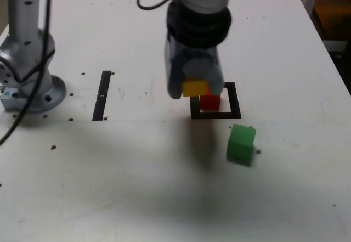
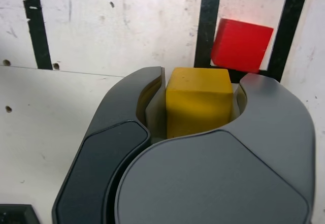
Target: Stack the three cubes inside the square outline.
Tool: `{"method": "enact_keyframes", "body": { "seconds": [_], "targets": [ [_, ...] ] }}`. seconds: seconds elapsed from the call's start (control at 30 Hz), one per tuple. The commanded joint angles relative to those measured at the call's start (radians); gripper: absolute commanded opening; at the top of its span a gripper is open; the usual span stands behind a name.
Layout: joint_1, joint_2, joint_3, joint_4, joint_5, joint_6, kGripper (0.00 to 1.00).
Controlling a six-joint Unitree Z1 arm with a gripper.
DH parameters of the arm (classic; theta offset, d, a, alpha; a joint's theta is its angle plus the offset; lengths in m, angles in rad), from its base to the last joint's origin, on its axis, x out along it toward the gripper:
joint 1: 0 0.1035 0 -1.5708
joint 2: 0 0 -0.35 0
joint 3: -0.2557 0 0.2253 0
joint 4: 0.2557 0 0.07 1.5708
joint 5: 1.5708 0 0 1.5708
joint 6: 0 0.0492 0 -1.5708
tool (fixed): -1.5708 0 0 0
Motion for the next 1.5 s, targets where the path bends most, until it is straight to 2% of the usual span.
{"method": "enact_keyframes", "body": {
  "seconds": [0.0,0.3,0.57,1.47],
  "targets": [
    [0.015,0.015,-0.027,0.005,0.0,0.024,0.3],
    [0.093,0.072,-0.075,0.02,-0.003,0.145,0.3],
    [0.149,0.077,-0.067,0.02,0.0,0.209,0.3],
    [0.169,0.118,-0.086,-0.008,-0.009,0.238,0.3]
  ]
}}
